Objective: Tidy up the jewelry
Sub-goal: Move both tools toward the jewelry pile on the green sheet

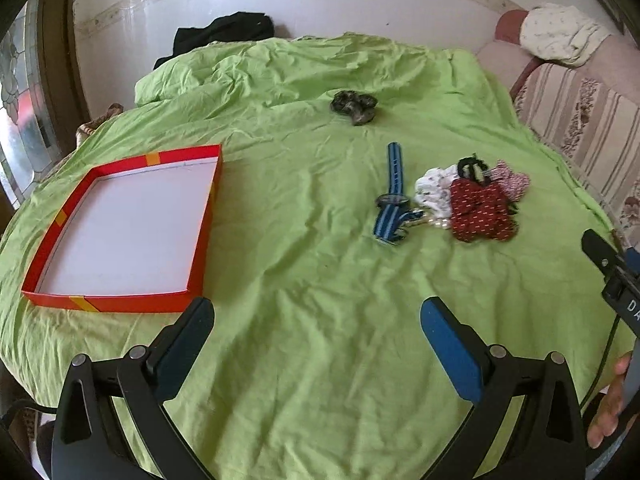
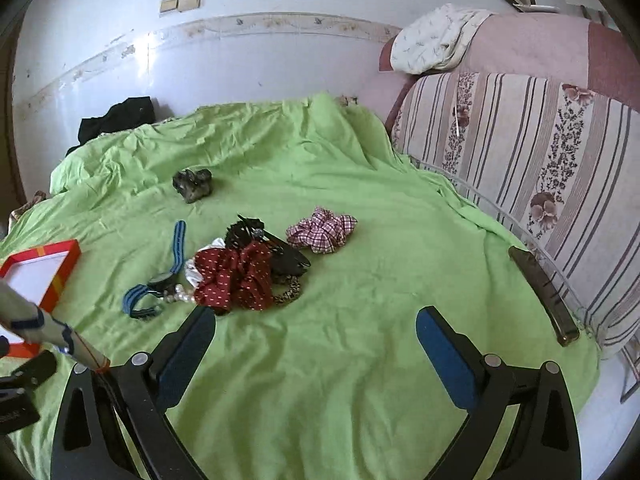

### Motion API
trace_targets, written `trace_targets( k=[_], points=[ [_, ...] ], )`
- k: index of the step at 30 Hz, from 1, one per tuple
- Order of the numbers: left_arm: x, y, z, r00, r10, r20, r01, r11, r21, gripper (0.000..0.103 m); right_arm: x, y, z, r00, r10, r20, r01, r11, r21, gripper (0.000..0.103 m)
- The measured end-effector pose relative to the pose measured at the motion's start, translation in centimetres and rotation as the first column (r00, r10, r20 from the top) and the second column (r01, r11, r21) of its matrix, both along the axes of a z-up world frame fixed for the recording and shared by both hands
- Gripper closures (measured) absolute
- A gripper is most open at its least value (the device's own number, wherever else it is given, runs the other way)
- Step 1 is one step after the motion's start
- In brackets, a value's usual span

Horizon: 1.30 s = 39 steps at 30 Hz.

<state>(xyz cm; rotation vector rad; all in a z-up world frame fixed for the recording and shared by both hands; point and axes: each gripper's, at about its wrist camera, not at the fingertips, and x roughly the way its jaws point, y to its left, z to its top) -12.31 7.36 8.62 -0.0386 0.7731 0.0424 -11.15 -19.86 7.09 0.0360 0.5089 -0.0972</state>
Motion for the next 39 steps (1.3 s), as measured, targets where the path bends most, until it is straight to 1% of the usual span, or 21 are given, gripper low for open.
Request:
trace_targets(
  k=[2, 7, 12, 14, 17, 21, 25, 29, 36, 39],
  points=[
    [-0.5, -0.3, 0.4, 1.000, -0.010, 0.012, 0.010, 1.000, -0.005, 0.000, -0.4, 0.0, -0.1, 1.000, -0.006, 0.001, 0.006, 1.000, 0.012, 0.001],
    [-1.2, -0.6, 1.3, 0.999, -0.002, 0.037, 0.001, 1.000, 0.027, 0.000, -0.7, 0.0, -1.2, 0.999, -0.029, -0.036, 0.029, 1.000, 0.005, 0.001],
    [-1.7, -0.6, 1.6, 0.999, -0.015, 0.045, 0.015, 1.000, 0.009, 0.000, -0.8, 0.5, -1.8, 0.998, -0.047, -0.052, 0.046, 0.999, -0.018, 0.001],
    [-1.8, -0.6, 1.5, 0.999, -0.017, 0.046, 0.017, 1.000, 0.007, 0.000, -0.6, 0.7, -2.0, 0.996, -0.025, -0.089, 0.025, 1.000, -0.007, 0.001],
    [-1.8, -0.5, 1.4, 0.999, -0.015, 0.047, 0.014, 1.000, 0.008, 0.000, -0.4, 0.8, -2.2, 0.993, -0.002, -0.118, 0.005, 1.000, 0.024, 0.001],
    [-1.8, -0.4, 1.4, 0.998, -0.010, 0.054, 0.010, 1.000, 0.011, 0.000, -0.2, 1.5, -2.6, 0.990, 0.004, -0.142, -0.004, 1.000, 0.004, 0.002],
    [-1.8, -0.4, 1.3, 0.998, 0.001, 0.063, -0.003, 1.000, 0.031, 0.000, 0.0, 1.7, -3.0, 0.988, 0.007, -0.155, -0.007, 1.000, 0.002, 0.002],
    [-1.5, -0.4, 1.0, 0.999, -0.006, 0.045, 0.005, 1.000, 0.030, 0.000, 0.1, 2.1, -3.2, 0.987, 0.013, -0.160, -0.013, 1.000, -0.002, 0.002],
    [-0.8, -1.0, 0.3, 0.999, -0.032, 0.014, 0.031, 0.999, 0.034, 0.000, 0.6, 2.4, -3.7, 0.983, 0.033, -0.178, -0.033, 0.999, 0.004, 0.007],
    [-0.5, -1.1, 0.0, 0.999, -0.038, 0.000, 0.038, 0.999, 0.035, 0.000, 0.8, 2.6, -3.9, 0.982, 0.033, -0.186, -0.034, 0.999, -0.002, 0.007]
  ],
)
